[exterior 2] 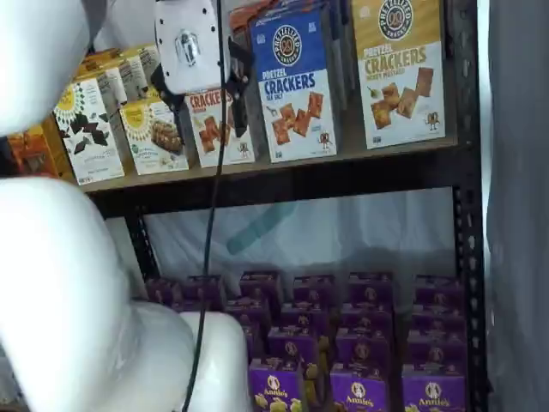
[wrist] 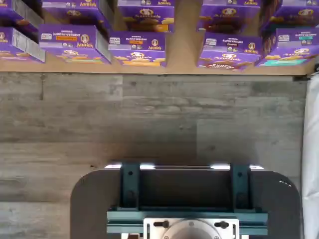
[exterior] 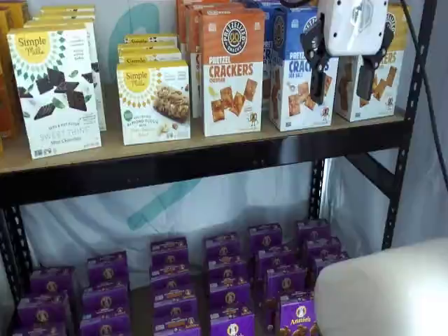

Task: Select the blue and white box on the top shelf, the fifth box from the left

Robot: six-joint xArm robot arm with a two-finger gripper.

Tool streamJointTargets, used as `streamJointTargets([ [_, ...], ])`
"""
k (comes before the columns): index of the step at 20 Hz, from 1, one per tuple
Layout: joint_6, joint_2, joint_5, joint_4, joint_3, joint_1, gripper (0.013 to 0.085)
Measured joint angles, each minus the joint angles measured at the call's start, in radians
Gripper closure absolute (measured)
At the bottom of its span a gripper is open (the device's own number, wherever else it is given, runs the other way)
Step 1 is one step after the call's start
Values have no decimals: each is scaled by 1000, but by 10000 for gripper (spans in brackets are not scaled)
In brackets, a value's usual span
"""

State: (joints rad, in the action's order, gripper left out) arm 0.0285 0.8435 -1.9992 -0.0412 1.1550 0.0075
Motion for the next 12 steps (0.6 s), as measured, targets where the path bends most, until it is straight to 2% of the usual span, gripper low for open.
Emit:
streamJointTargets([
  [12, 1, 10, 30, -3, -18, 1, 130],
])
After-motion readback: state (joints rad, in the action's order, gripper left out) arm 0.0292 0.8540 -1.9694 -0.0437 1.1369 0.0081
